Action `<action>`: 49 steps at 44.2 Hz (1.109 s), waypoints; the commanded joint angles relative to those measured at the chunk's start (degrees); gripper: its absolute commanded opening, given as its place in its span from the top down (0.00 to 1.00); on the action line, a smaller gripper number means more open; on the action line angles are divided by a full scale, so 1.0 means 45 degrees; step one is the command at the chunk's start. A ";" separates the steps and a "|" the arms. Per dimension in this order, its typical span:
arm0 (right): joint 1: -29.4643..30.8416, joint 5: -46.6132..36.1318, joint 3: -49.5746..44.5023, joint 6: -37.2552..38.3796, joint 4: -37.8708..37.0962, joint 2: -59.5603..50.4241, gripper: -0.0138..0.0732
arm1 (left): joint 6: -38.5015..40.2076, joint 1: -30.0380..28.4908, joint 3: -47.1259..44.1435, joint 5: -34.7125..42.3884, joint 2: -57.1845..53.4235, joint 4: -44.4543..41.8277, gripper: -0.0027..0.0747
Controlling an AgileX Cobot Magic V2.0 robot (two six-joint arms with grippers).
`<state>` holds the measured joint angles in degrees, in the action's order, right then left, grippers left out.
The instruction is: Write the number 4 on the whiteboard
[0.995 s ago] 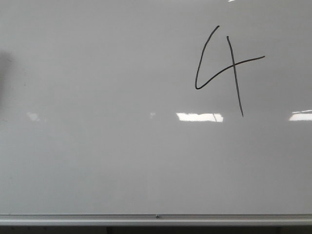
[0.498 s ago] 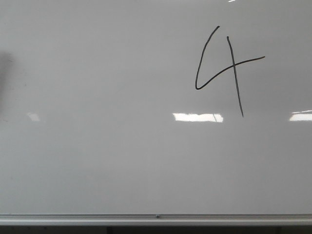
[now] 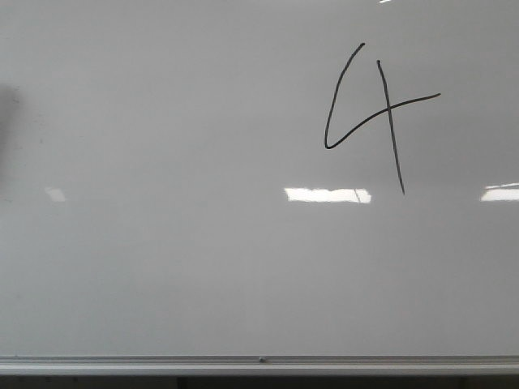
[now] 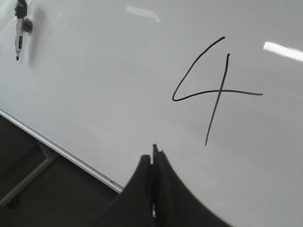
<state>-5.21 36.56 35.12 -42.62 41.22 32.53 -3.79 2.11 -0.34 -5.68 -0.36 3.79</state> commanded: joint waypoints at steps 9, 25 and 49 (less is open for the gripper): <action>0.0068 -0.0607 0.0288 -0.0028 0.0424 -0.0005 0.92 | 0.0138 0.0058 -0.0075 0.0949 -0.0164 0.0005 0.99; 0.0068 -0.0607 0.0288 -0.0028 0.0424 -0.0005 0.92 | 0.0138 0.0058 -0.0075 0.0949 -0.0164 0.0005 0.99; 0.0068 -0.3053 -0.0966 0.1727 -0.2234 -0.1185 0.92 | 0.0138 0.0058 -0.0075 0.0949 -0.0164 0.0005 0.99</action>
<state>-5.21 29.70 31.54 -39.77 35.69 29.75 -3.79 2.11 -0.34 -5.68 -0.36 3.77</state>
